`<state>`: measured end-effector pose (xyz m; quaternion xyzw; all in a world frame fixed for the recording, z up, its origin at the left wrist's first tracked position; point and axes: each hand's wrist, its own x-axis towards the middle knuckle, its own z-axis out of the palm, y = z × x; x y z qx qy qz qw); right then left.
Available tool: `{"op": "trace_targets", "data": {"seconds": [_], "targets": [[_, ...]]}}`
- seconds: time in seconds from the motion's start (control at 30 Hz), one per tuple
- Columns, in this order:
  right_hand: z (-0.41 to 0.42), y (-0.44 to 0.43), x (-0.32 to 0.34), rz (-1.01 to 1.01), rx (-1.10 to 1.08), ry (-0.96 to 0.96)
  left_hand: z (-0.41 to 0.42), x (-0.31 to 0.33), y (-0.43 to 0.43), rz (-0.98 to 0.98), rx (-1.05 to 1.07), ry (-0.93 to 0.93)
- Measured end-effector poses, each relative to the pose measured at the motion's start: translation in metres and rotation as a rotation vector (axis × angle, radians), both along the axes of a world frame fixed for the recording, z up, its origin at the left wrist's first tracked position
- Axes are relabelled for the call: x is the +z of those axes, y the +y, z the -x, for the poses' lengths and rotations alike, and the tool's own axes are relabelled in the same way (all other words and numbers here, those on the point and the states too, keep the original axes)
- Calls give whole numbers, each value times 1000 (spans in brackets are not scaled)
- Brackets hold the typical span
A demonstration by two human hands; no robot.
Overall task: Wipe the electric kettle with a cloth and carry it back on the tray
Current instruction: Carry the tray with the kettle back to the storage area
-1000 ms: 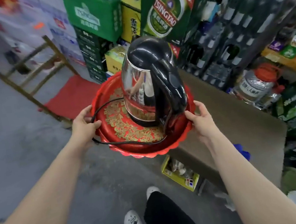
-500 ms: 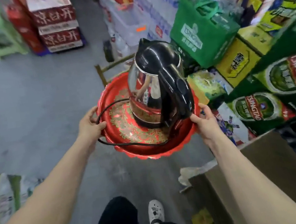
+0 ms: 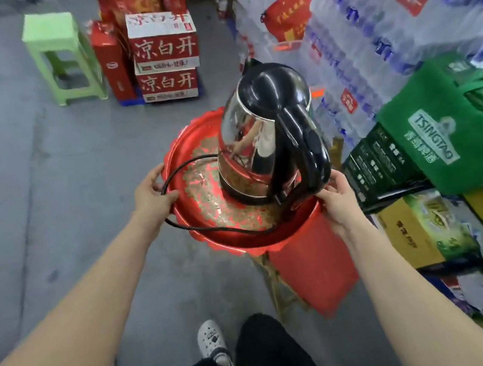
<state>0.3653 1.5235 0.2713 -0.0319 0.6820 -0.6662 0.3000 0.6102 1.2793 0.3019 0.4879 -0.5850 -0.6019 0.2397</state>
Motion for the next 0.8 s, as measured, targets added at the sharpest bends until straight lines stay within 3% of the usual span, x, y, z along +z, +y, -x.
{"op": "trace_targets", "data": {"seconds": [0.8], "targets": [[201, -667, -11, -167, 256, -2, 161, -46, -621, 54, 171, -136]]}}
